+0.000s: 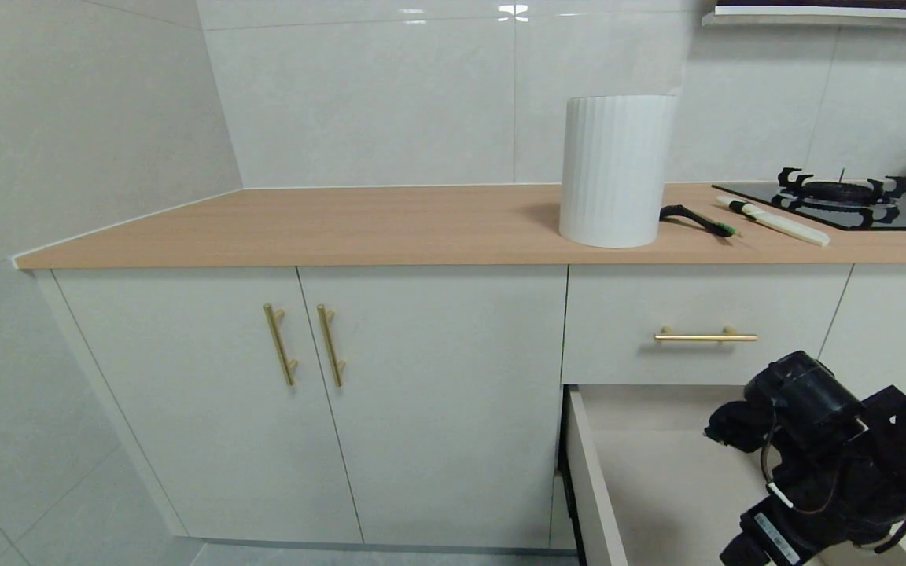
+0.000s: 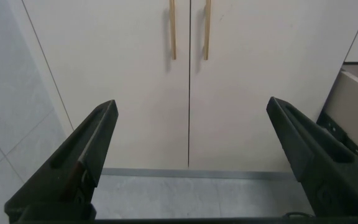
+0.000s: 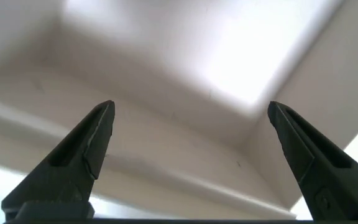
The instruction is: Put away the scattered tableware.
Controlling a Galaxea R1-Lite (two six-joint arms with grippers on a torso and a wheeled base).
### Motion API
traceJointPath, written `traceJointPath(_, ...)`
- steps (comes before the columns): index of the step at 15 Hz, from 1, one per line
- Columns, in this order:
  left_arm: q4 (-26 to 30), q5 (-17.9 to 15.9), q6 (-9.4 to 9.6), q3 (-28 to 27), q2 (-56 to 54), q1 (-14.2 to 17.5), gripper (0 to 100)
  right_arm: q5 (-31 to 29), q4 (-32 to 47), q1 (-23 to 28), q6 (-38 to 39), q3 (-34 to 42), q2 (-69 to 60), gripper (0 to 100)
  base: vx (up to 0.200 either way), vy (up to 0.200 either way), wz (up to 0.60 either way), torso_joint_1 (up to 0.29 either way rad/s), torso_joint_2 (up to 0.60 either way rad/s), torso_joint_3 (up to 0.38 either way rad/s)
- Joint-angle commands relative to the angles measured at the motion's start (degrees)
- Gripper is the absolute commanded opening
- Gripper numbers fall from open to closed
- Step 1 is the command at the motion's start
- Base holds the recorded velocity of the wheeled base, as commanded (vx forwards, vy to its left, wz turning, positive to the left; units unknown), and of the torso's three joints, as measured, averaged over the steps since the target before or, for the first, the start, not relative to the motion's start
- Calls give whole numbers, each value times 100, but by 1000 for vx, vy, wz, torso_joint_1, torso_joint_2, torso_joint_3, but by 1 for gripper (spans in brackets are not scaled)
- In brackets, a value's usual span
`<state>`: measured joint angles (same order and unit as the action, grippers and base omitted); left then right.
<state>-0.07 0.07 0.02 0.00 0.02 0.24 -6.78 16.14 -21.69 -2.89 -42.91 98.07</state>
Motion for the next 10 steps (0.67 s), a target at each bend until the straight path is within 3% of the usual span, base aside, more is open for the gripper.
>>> traceJointPath(1, -1, 1, -2, 0, -2, 2, 100, 27, -6, 24, 473, -314, -166, 100, 0, 0, 0, 0, 0, 0)
traceJointPath(3, -1, 1, -2, 0, -2, 2, 100, 89, -6, 165, 632, -464, -368, 100, 0, 0, 0, 0, 0, 0)
traceJointPath(5, -1, 1, -2, 0, -2, 2, 100, 511, -14, 569, 728, -736, -693, 100, 0, 0, 0, 0, 0, 0)
traceJointPath(10, -1, 1, -2, 0, -2, 2, 100, 537, -392, 833, 711, -692, -816, 100, 0, 0, 0, 0, 0, 0)
